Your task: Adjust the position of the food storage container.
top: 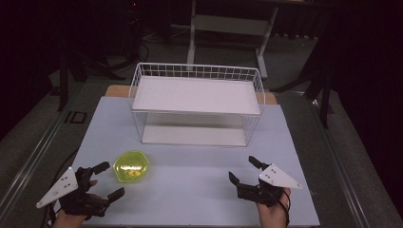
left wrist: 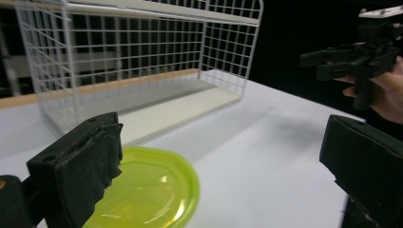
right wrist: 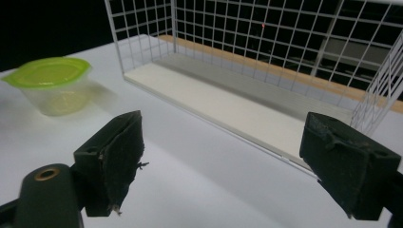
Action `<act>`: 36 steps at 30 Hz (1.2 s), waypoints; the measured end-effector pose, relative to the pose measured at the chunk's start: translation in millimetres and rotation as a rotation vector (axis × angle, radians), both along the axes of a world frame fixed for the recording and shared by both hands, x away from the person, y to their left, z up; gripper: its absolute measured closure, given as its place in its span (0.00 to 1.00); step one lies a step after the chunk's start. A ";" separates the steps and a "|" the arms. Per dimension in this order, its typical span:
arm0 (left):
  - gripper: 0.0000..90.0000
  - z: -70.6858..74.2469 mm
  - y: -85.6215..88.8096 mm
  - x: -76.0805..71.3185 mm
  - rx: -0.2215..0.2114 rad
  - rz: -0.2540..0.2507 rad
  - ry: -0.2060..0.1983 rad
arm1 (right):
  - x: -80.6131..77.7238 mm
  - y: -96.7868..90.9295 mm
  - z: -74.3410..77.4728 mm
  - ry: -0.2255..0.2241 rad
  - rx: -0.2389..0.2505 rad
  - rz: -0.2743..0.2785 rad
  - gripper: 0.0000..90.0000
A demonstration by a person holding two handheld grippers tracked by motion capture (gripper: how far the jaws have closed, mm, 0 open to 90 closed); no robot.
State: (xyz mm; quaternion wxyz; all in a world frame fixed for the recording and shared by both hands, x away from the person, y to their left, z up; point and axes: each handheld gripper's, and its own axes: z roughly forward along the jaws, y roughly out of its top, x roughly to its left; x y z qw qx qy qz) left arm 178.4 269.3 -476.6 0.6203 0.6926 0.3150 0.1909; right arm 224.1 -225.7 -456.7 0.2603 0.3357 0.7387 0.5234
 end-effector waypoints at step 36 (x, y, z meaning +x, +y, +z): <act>0.83 13.6 29.6 3.7 0.197 0.187 0.203 | -3.4 10.3 0.5 0.008 0.041 0.076 0.16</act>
